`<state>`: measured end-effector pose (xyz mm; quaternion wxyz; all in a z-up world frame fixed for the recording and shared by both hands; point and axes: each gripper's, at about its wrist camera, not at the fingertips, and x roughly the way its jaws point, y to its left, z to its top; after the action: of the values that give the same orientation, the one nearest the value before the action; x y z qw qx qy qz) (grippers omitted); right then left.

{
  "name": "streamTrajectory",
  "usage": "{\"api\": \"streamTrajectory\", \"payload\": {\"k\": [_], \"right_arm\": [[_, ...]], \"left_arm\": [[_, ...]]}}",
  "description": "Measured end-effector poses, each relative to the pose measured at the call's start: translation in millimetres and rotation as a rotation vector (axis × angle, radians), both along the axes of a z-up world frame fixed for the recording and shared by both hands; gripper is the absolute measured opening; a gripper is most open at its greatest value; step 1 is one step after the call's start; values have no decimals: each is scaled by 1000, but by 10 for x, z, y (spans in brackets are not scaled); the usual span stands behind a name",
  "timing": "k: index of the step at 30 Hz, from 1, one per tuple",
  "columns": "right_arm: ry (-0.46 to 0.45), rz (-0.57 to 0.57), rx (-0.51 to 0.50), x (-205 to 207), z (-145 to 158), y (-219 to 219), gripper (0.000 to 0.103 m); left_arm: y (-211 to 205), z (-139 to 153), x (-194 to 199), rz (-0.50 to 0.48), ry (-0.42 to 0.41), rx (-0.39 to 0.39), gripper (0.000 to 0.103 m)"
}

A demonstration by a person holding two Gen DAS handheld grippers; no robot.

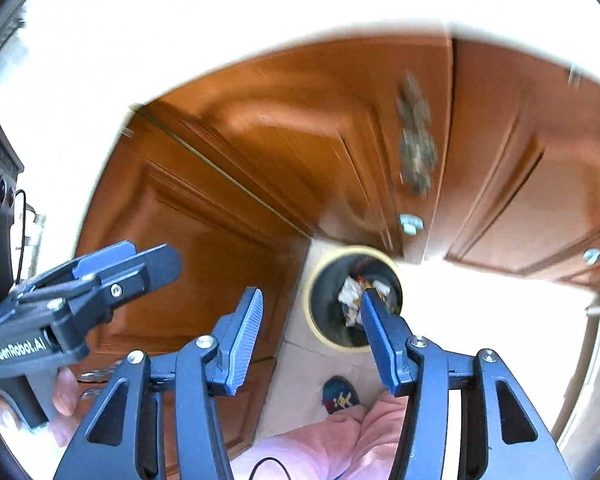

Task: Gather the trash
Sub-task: 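Raise both tools back toward the counter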

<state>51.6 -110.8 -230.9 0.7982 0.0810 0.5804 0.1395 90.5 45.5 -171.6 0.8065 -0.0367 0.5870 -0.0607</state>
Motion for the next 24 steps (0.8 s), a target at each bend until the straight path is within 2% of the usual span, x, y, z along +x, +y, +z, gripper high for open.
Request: {"api": "streamTrajectory", "payload": {"k": [5,11,17,21,24], "right_arm": [[-114,5,-3,-57,796,152,52],[-266,-7,-1,-31,1558,245,52],[-362,-31,9,146,2245,280,52],[-425,-36,-5,349,2726,284,52],[-451,-36,-11,599,3084,277,52]], "left_arm": [[87,881,14,-16,-100,-48,90],[164,1773,6,-37,-279,-23,90],[92,2397,132,-91,-370,16,90],[-15,2738,328,-129,-435,134,90],[-118,2944,542,-126,-454,167,90]]}}
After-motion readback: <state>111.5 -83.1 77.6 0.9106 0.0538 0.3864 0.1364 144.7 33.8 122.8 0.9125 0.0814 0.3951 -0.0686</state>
